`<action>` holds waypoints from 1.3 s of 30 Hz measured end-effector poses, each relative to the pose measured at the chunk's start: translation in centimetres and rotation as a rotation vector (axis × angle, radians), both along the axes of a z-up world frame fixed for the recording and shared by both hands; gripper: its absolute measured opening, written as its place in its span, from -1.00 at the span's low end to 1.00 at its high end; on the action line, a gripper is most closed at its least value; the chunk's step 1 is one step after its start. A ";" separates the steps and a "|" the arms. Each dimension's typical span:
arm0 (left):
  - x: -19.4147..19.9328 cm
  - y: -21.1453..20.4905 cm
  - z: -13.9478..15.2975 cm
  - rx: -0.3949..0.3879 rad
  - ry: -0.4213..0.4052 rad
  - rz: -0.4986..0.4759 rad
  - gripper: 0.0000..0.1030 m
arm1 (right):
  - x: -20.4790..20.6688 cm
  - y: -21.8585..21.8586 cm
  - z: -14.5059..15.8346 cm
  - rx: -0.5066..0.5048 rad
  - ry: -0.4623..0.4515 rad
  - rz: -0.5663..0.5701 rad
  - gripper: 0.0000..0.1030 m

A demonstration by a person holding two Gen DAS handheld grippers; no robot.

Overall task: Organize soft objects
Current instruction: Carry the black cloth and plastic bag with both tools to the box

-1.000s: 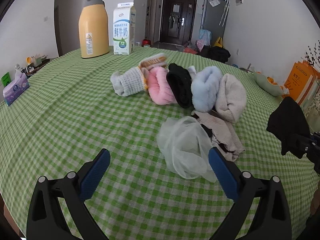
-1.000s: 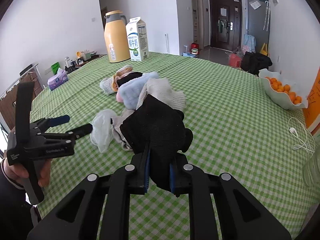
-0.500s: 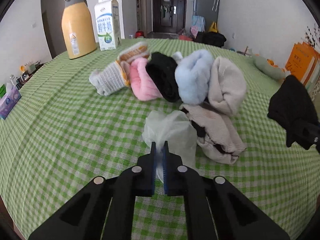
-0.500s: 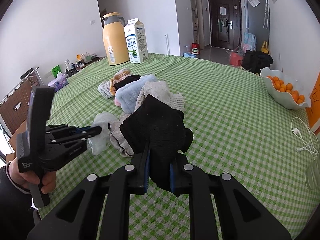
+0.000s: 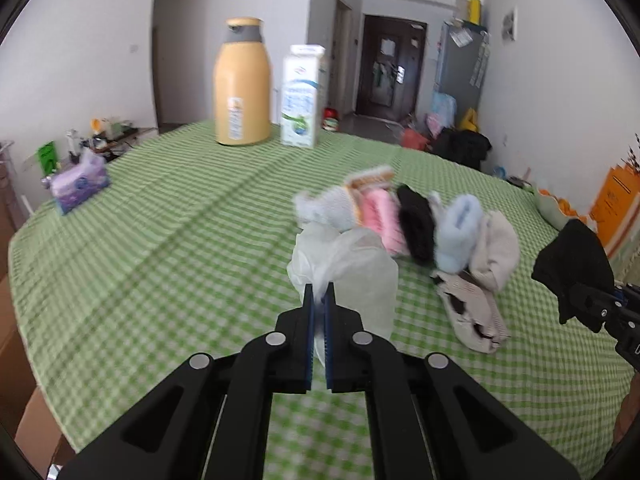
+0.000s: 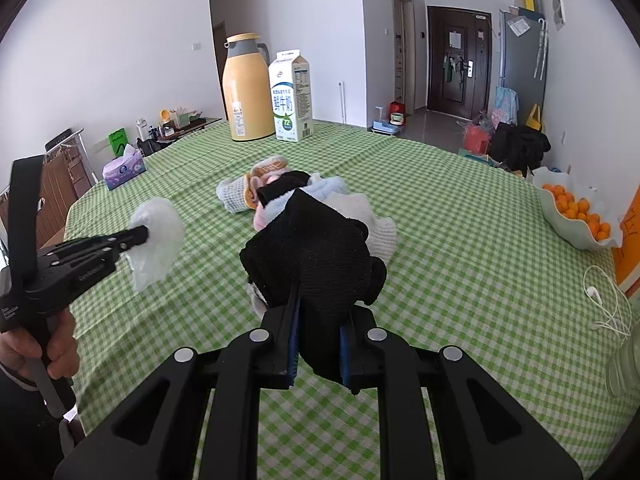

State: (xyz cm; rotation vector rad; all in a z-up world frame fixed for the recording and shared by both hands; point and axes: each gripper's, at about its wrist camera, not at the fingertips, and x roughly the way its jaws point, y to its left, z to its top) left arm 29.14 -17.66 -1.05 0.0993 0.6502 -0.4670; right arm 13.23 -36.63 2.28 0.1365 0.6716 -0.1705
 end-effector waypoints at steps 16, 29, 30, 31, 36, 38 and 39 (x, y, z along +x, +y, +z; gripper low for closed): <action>-1.3 26.7 3.3 -0.086 -0.090 0.531 -0.98 | 9.6 14.9 0.3 -0.029 0.014 0.337 -0.70; -6.6 49.4 0.6 -0.058 -0.007 1.017 -0.98 | 18.1 39.0 -0.3 0.014 0.057 0.863 -0.70; -6.7 50.2 0.1 -0.053 0.005 1.031 -0.98 | 18.5 40.6 -0.5 0.008 0.060 0.893 -0.70; -6.8 50.7 -0.2 -0.051 0.017 1.043 -0.98 | 18.9 42.3 -0.7 0.000 0.065 0.923 -0.70; -6.6 53.3 -1.9 -0.073 0.067 1.058 -0.98 | 20.6 48.0 -2.5 -0.015 0.108 1.006 -0.70; -5.8 54.0 -2.6 -0.081 0.090 1.052 -0.98 | 21.3 49.5 -3.1 -0.025 0.121 1.019 -0.70; -5.1 54.1 -3.0 -0.093 0.101 1.041 -0.98 | 21.7 50.2 -3.5 -0.026 0.132 1.025 -0.70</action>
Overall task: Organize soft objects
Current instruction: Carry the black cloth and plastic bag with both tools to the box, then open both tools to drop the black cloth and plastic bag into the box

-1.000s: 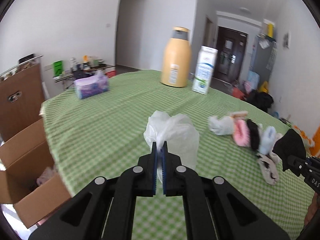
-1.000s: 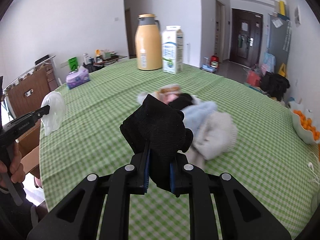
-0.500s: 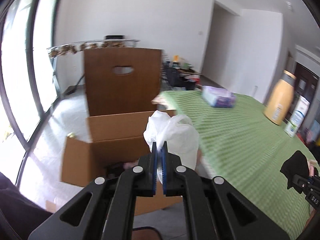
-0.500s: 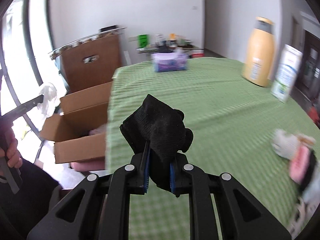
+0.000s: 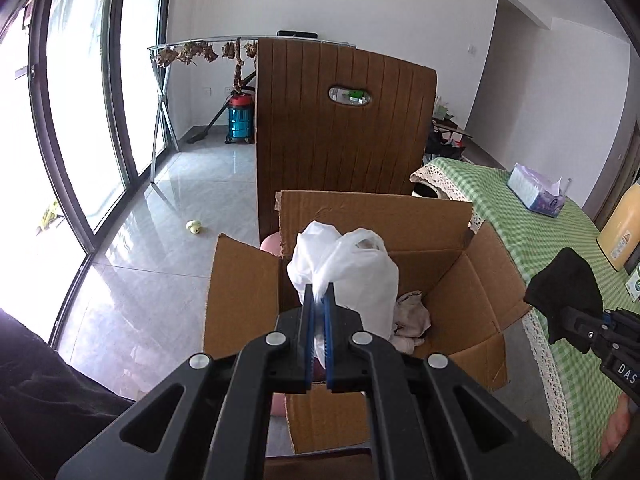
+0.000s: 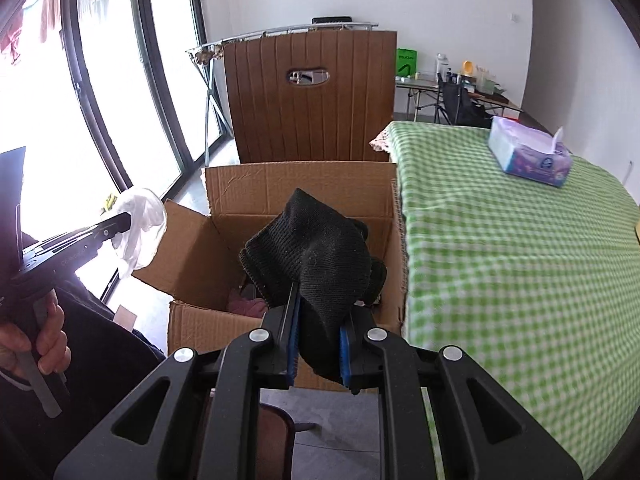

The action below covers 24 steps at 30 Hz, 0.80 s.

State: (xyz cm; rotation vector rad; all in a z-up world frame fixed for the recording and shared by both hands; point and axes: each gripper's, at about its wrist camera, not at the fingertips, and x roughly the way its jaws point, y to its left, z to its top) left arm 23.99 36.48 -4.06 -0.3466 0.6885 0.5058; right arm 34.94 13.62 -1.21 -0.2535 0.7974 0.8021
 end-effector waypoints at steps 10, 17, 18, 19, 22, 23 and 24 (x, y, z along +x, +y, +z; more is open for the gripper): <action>6.9 2.3 -7.2 -0.254 0.170 -0.087 -0.96 | 5.9 5.1 -3.6 -0.121 0.095 0.040 -0.69; 7.4 2.4 -9.1 -0.297 0.232 -0.115 0.03 | 7.9 7.4 -5.1 -0.146 0.130 0.072 -0.67; 7.4 2.4 -9.1 -0.294 0.234 -0.110 0.03 | 8.0 7.7 -5.4 -0.149 0.136 0.076 -0.67; 7.5 2.5 -9.2 -0.295 0.234 -0.103 0.03 | 8.1 8.0 -5.7 -0.154 0.140 0.083 -0.67; 7.3 2.8 -9.3 -0.295 0.240 -0.089 0.04 | 7.8 8.9 -6.5 -0.193 0.146 0.100 -0.65; 7.2 2.9 -9.2 -0.294 0.241 -0.084 0.04 | 7.7 9.2 -6.9 -0.209 0.149 0.107 -0.57; 7.0 3.0 -9.0 -0.293 0.240 -0.083 0.04 | 7.7 9.5 -7.4 -0.227 0.151 0.108 -0.31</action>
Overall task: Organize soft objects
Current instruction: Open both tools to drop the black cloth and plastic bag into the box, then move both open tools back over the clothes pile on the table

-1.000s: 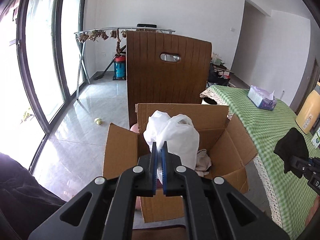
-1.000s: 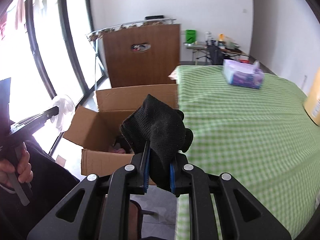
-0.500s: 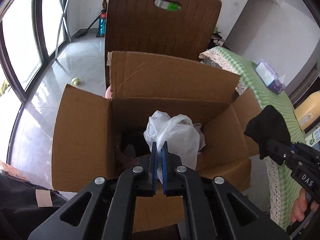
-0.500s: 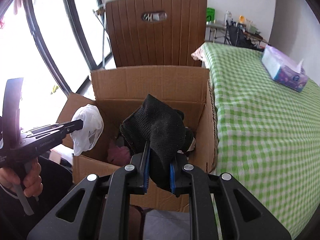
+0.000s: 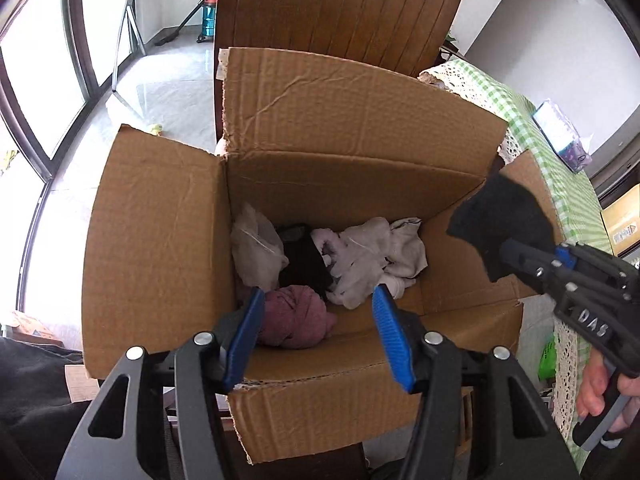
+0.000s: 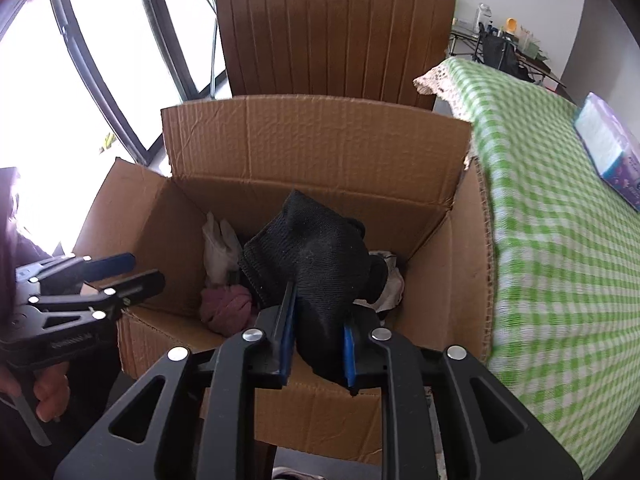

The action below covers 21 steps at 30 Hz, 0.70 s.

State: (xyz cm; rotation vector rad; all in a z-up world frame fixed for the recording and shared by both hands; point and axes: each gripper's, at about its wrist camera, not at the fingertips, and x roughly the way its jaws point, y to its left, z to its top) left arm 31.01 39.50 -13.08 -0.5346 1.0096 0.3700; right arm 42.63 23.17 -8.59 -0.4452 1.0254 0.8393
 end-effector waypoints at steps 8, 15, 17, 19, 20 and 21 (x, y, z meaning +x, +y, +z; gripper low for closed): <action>-1.0 0.2 1.4 0.032 -0.014 0.026 0.11 | 0.0 -0.9 1.3 0.020 -0.043 -0.046 0.18; -2.2 -0.7 4.1 0.060 -0.046 0.040 0.12 | -0.8 -2.8 3.9 0.054 -0.055 -0.067 0.20; -3.0 -1.2 5.5 0.086 -0.063 0.052 0.15 | -1.3 -3.4 4.7 0.066 -0.059 -0.072 0.20; -3.8 -2.0 7.0 0.155 -0.081 0.075 0.15 | -2.0 -4.0 5.4 0.079 -0.068 -0.075 0.20; -4.3 -2.7 7.8 0.206 -0.085 0.080 0.15 | -2.4 -4.4 5.9 0.087 -0.073 -0.074 0.21; -4.7 -3.4 8.4 0.250 -0.090 0.079 0.16 | -2.8 -4.8 6.3 0.097 -0.084 -0.076 0.33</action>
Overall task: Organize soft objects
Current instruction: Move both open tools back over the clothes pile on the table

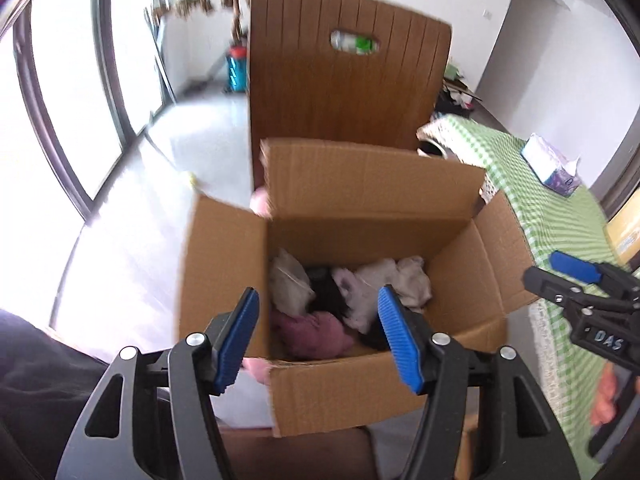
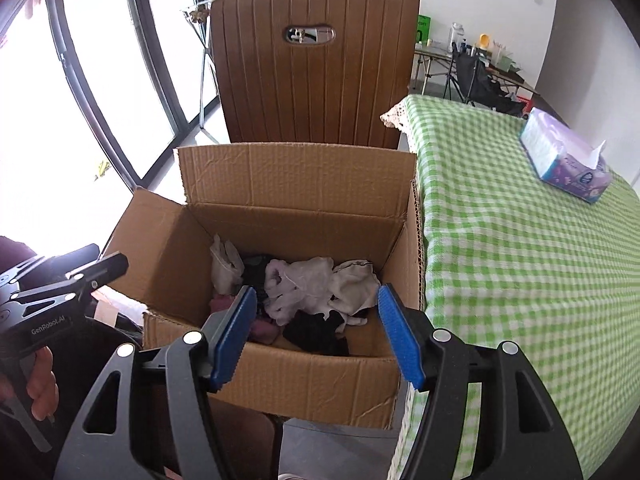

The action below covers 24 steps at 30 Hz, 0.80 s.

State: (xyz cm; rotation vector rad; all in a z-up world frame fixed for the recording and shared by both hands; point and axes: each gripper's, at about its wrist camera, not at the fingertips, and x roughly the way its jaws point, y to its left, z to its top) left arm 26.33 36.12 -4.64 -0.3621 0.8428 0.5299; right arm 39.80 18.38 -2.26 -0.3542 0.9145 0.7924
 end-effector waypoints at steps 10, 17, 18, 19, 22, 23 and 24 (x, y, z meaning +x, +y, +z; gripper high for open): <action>-5.5 -4.9 7.0 0.240 -0.229 0.056 0.57 | -4.5 -5.2 4.6 0.162 -0.151 -0.058 0.50; -9.1 -8.6 10.7 0.375 -0.404 0.042 0.73 | -7.5 -8.4 7.5 0.293 -0.289 -0.089 0.64; -9.4 -9.1 11.0 0.392 -0.420 0.041 0.74 | -7.9 -8.8 7.8 0.307 -0.311 -0.101 0.64; -9.8 -9.7 11.3 0.407 -0.439 0.041 0.78 | -8.3 -9.3 8.1 0.325 -0.335 -0.112 0.65; -10.9 -10.9 11.9 0.424 -0.487 0.034 0.83 | -9.5 -10.6 8.8 0.365 -0.411 -0.138 0.65; -11.1 -11.2 12.0 0.427 -0.493 0.032 0.83 | -10.0 -11.0 9.0 0.376 -0.439 -0.147 0.65; -11.2 -11.5 12.1 0.429 -0.493 0.026 0.83 | -10.3 -11.3 9.2 0.385 -0.451 -0.153 0.65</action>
